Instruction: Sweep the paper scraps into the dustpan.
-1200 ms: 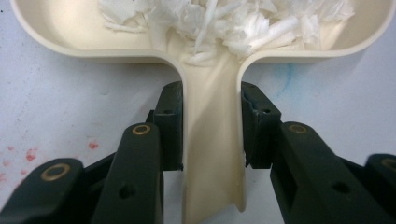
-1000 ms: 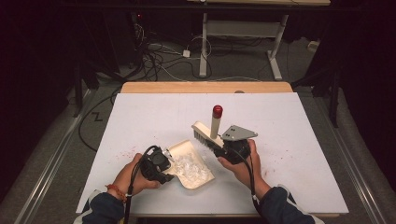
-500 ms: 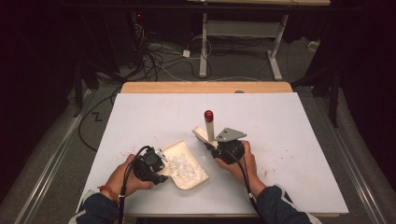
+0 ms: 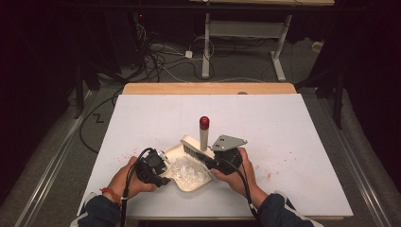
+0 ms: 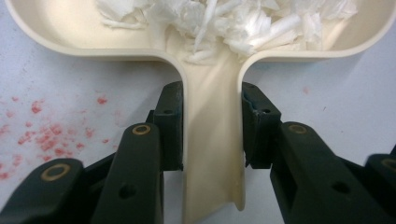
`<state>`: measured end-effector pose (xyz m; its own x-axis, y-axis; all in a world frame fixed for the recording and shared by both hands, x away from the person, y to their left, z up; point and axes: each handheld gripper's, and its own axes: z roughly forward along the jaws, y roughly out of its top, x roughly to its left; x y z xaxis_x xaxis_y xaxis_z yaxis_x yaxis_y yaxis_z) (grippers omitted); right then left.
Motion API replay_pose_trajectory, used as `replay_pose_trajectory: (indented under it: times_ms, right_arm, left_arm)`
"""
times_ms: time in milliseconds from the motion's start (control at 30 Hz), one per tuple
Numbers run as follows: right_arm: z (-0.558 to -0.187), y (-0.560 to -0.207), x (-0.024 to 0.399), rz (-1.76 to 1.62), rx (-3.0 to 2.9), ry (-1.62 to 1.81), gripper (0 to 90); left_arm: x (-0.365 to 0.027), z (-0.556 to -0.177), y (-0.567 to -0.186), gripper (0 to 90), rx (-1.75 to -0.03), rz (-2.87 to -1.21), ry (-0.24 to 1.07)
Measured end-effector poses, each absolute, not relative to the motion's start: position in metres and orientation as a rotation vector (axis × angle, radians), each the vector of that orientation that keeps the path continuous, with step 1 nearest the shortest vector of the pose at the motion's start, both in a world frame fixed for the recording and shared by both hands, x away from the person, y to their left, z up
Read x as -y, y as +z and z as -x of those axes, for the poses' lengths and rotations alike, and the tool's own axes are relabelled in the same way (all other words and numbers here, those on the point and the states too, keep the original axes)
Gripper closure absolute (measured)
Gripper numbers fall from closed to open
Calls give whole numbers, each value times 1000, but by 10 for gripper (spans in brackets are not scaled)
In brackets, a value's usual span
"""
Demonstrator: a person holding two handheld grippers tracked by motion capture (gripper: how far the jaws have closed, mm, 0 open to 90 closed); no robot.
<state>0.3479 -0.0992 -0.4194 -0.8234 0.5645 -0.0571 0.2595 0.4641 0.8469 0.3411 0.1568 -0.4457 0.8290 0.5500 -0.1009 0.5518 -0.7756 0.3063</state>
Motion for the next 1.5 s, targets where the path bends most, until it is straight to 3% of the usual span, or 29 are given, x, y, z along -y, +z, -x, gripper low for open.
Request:
replay_pose_trajectory:
  times_ms: [267, 700, 967, 1500]
  right_arm:
    - [-346, -405, 114, -686, -2369, 1307, 678]
    - [-344, -424, 128, -685, -2507, 1131, 678]
    - [-332, -419, 135, -682, -2555, 1144, 678]
    - [-324, -413, 123, -600, -2553, 1249, 678]
  left_arm:
    - [-156, -341, -446, 632, -828, -2694, -3]
    - [-160, -338, -447, 632, -824, -2685, -8]
    - [-164, -338, -447, 631, -836, -2674, -14]
    - [-164, -337, -447, 631, -841, -2669, -10]
